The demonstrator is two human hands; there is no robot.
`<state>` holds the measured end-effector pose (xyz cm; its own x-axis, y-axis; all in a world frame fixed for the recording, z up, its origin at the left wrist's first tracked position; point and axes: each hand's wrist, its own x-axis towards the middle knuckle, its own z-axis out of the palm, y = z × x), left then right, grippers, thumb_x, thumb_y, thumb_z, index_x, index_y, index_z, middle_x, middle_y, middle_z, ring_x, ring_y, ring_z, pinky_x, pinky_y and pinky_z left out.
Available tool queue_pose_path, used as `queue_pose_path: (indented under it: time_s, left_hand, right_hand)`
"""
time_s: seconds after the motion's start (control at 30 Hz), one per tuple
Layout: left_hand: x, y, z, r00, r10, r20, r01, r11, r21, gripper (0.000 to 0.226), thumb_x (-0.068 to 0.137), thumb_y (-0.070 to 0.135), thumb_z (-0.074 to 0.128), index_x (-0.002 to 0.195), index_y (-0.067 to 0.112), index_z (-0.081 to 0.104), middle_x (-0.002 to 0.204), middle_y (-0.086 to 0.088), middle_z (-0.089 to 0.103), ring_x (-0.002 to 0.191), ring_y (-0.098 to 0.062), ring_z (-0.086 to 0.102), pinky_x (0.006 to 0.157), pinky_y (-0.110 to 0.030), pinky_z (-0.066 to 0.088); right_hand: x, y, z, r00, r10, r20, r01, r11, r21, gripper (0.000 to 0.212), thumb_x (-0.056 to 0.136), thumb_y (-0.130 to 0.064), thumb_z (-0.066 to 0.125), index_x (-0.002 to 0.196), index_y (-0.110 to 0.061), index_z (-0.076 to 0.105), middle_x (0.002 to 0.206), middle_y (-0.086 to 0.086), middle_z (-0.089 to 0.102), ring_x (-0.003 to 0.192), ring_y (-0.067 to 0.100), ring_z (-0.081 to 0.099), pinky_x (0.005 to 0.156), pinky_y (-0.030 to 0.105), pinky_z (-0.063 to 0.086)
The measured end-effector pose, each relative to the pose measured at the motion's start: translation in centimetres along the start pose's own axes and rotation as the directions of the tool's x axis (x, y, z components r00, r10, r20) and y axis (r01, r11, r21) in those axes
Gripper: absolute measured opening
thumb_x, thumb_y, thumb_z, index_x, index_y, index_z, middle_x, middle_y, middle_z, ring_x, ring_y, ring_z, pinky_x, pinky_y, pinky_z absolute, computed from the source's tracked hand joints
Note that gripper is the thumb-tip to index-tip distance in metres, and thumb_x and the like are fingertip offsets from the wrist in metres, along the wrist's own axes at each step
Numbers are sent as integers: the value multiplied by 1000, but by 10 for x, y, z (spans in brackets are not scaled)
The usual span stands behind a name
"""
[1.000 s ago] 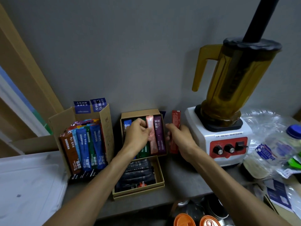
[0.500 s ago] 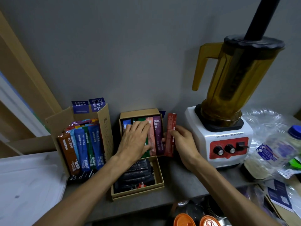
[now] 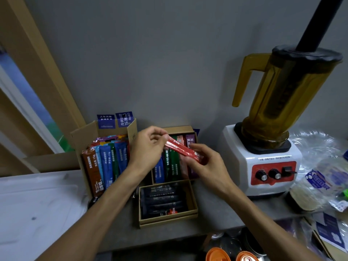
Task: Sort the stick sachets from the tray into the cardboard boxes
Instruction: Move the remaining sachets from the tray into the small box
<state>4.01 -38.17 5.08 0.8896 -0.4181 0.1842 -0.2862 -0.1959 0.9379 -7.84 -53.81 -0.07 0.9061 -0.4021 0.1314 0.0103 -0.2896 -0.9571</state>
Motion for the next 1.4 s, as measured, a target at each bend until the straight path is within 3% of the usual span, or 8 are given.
queue_pose_path:
  time_s: [0.17,0.3,0.47,0.67,0.87,1.0,1.1,1.4]
  left_hand:
    - [-5,1,-14,999,41,-35,-41,999,25,5,95,17,64,99,19,64,93,0,70,84,-9,71,64,-17,54]
    - [-27,-11,-17,987,0,161,-52,946,321,14,96,23,63,108,26,56,88,7,66,80,-6,68,63,-20,56]
    - [-52,-48,-13,991,16,135,-92,815,573,9,99,16,56,106,22,58,81,7,65,73,-3,63,68,-27,57]
    - [-55,-57,-5,981,131,142,-192,744,641,19,98,14,55,117,16,59,106,3,59,89,-13,61,77,-34,56]
    - [-31,-57,17,934,268,238,-356,625,694,49,90,27,68,135,19,49,129,-1,49,119,-18,52,98,-32,48]
    - [-16,-60,27,904,278,324,-423,474,772,86,84,32,74,153,14,26,160,-6,25,149,-24,19,123,-39,20]
    - [-8,-65,30,894,219,391,-448,399,800,94,89,42,68,157,12,10,167,-4,5,153,-25,-2,125,-41,2]
    - [1,-75,31,873,177,454,-486,253,836,97,91,66,47,158,15,-1,167,-3,-5,152,-30,-10,123,-47,-5]
  right_hand:
    - [-1,8,-6,975,208,76,-221,899,377,24,96,-24,60,114,-9,66,97,12,73,77,17,69,64,23,55]
    - [15,-8,-6,963,268,12,-226,787,574,22,96,-22,62,109,-6,66,97,13,70,83,19,68,72,28,57]
    - [56,-50,6,996,57,-72,-57,998,-1,10,98,-29,62,97,-20,67,87,1,75,80,13,74,75,33,61]
    - [90,-63,17,991,125,57,-86,889,-450,25,97,-31,64,114,-13,65,91,0,70,82,14,69,60,22,51]
    - [81,-17,31,995,49,-89,-86,873,-480,19,88,-25,74,95,-18,58,87,4,70,75,17,70,58,24,52]
    - [64,-13,26,997,12,-74,-52,820,-571,5,92,-17,66,92,-19,61,92,3,68,83,20,68,66,28,56]
    - [46,0,24,997,71,-27,-73,801,-594,4,91,-17,70,93,-20,68,97,0,69,89,16,69,71,24,57]
    - [28,22,30,983,97,-158,-181,683,-707,25,86,-48,71,86,-25,61,91,-4,72,80,17,69,72,40,60]
